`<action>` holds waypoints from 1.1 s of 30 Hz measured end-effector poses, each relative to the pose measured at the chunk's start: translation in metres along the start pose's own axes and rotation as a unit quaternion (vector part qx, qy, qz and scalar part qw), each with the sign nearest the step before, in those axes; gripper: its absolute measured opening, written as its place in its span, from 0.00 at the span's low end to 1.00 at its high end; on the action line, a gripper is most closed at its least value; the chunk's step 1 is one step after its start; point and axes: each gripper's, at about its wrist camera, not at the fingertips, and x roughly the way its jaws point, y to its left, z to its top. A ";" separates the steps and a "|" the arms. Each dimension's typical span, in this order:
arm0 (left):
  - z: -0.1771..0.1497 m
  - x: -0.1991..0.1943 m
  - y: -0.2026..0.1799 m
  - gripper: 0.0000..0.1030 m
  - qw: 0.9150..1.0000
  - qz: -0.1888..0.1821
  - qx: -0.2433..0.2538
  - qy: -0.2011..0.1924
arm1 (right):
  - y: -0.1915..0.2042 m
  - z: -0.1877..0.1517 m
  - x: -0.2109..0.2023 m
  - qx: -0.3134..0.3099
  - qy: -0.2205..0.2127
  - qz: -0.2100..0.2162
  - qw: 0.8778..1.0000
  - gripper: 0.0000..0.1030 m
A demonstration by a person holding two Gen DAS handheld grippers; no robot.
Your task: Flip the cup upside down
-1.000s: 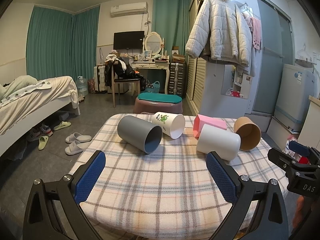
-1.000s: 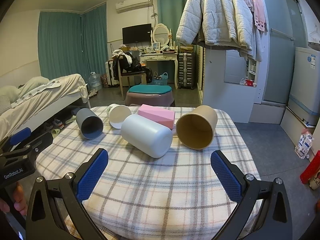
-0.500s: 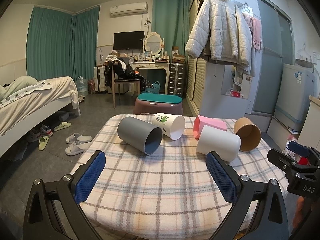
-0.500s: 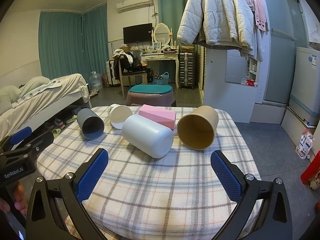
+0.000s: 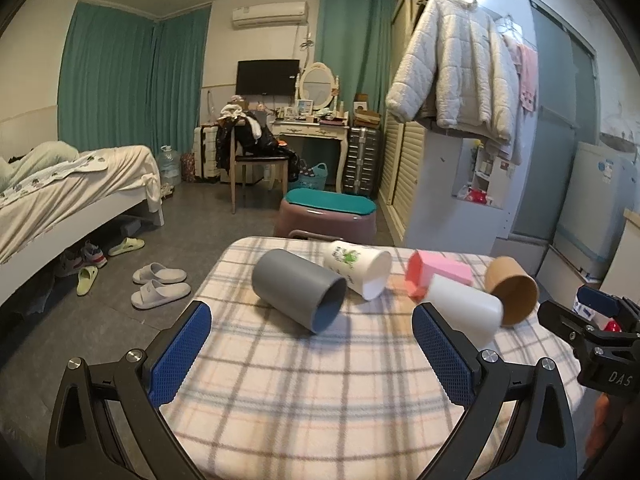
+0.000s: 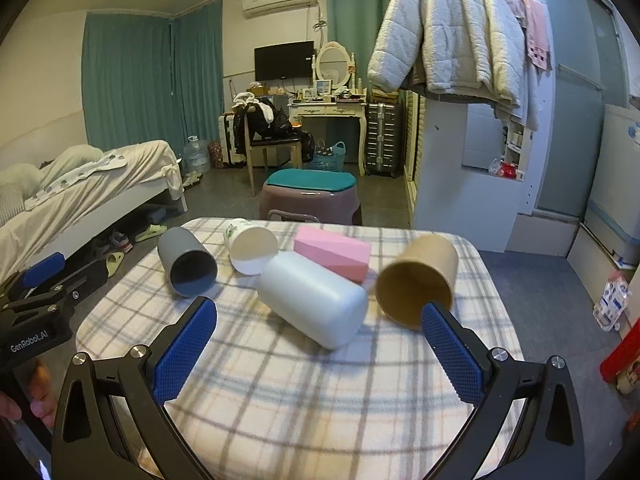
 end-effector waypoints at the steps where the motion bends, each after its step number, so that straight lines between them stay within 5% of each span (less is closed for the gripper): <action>1: 0.003 0.005 0.005 1.00 1.000 0.003 -0.003 0.002 | 0.003 0.005 0.005 -0.004 0.002 0.004 1.000 1.00; 19: 0.005 0.098 0.076 1.00 0.995 0.064 -0.029 0.072 | 0.071 0.078 0.169 -0.105 0.133 0.098 0.981 1.00; 26: -0.003 0.122 0.081 1.00 0.993 0.074 -0.024 0.090 | 0.083 0.079 0.236 -0.124 0.209 0.118 0.963 1.00; 33: -0.006 0.134 0.081 1.00 0.992 0.067 -0.021 0.102 | 0.087 0.073 0.268 -0.133 0.240 0.109 0.955 0.93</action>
